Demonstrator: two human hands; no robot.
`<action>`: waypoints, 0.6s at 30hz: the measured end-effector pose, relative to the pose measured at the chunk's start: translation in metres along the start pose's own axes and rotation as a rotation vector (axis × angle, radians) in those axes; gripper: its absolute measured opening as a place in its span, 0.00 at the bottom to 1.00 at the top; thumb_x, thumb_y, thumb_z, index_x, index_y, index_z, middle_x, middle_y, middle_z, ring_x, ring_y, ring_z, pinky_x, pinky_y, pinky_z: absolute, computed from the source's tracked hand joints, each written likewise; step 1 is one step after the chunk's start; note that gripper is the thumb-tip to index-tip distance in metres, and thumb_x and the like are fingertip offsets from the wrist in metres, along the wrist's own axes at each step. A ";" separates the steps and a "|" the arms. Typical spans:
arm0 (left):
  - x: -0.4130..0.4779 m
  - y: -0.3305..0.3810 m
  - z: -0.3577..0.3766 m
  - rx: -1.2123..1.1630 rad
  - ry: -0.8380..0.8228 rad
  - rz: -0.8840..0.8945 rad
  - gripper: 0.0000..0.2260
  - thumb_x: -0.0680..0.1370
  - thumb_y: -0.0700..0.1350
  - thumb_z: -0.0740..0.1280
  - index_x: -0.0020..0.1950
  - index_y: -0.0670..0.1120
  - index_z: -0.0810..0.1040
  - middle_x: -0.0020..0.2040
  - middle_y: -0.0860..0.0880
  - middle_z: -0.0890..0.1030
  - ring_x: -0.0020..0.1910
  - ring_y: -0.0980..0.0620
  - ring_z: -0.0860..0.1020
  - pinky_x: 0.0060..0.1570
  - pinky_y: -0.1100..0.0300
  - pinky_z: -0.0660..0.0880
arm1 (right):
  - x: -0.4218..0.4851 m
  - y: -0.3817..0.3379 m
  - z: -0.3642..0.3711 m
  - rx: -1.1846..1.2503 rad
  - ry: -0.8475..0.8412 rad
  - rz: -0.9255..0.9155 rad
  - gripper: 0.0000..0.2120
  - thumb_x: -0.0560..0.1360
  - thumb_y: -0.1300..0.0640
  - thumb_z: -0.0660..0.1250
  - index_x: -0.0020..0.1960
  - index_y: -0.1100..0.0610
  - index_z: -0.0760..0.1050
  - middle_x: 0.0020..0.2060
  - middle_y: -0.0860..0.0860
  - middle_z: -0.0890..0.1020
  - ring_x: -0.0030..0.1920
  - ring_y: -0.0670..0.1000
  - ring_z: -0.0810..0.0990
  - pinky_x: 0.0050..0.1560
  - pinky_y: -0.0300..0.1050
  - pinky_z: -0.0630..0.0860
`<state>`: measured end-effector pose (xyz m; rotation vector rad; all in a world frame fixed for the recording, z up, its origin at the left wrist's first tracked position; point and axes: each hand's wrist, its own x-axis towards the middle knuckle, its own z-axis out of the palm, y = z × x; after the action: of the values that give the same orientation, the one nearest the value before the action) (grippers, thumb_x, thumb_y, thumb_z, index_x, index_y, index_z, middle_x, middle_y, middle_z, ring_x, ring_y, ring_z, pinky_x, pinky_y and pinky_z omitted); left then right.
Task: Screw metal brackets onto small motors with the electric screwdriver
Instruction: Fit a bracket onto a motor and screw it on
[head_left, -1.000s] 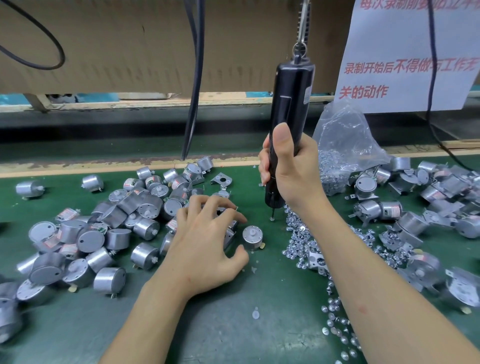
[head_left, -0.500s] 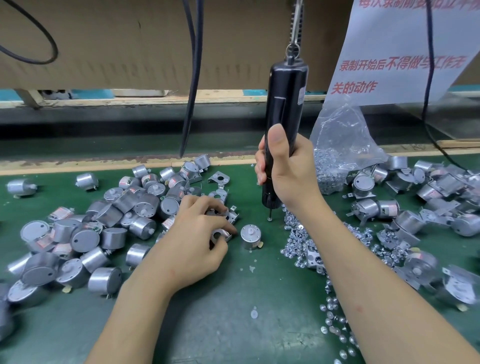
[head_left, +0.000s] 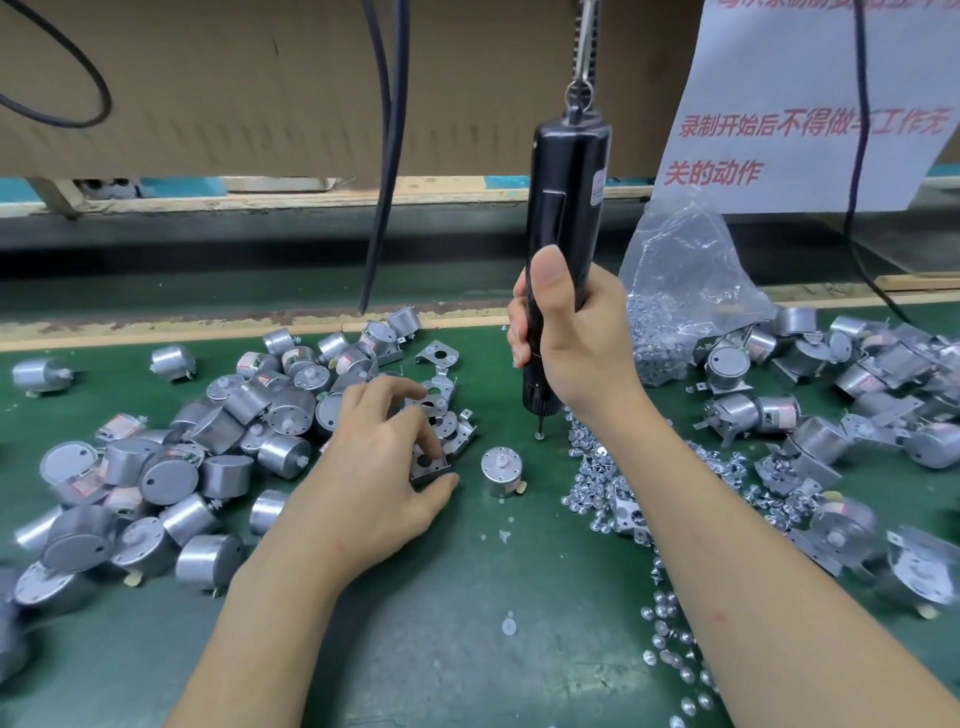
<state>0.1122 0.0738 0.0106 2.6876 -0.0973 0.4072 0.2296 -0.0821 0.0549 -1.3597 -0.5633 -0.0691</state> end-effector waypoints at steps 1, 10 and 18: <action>0.000 0.000 0.001 0.019 -0.003 -0.006 0.11 0.69 0.47 0.78 0.39 0.50 0.76 0.62 0.50 0.71 0.65 0.50 0.65 0.59 0.61 0.62 | 0.000 0.000 0.000 0.001 -0.001 0.000 0.46 0.64 0.22 0.68 0.40 0.68 0.65 0.26 0.51 0.72 0.24 0.52 0.71 0.28 0.45 0.70; 0.002 0.016 -0.003 -0.117 0.252 0.056 0.11 0.73 0.38 0.71 0.36 0.46 0.71 0.51 0.52 0.80 0.57 0.51 0.72 0.54 0.78 0.62 | 0.000 0.000 0.002 0.002 -0.007 0.008 0.41 0.65 0.22 0.68 0.37 0.63 0.66 0.25 0.52 0.73 0.24 0.52 0.71 0.28 0.44 0.70; 0.003 0.023 0.002 -0.377 0.384 -0.117 0.11 0.75 0.47 0.72 0.34 0.50 0.76 0.35 0.57 0.82 0.36 0.55 0.79 0.36 0.70 0.71 | -0.001 -0.001 0.002 0.006 -0.013 -0.004 0.44 0.65 0.22 0.68 0.39 0.66 0.65 0.25 0.51 0.73 0.24 0.51 0.71 0.28 0.44 0.71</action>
<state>0.1123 0.0524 0.0184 2.1926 0.0880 0.7741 0.2279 -0.0810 0.0561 -1.3545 -0.5767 -0.0617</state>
